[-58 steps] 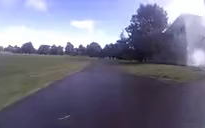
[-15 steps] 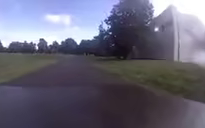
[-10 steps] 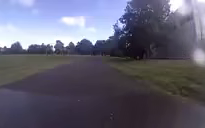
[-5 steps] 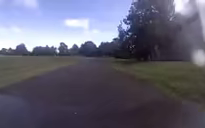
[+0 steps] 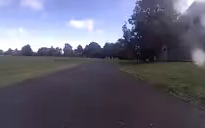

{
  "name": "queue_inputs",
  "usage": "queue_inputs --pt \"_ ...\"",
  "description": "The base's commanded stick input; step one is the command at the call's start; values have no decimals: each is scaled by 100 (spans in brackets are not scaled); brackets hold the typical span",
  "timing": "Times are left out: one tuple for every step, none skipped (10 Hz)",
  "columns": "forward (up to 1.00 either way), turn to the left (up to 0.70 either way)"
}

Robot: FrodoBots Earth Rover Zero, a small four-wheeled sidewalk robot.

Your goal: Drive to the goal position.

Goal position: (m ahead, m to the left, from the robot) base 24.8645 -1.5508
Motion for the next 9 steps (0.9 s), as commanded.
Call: queue_inputs --pt "100 -40" --pt "100 -14" --pt "100 0" --pt "100 0" --pt "100 0" --pt "100 0" --pt "100 0" --pt "100 0" --pt "100 0"
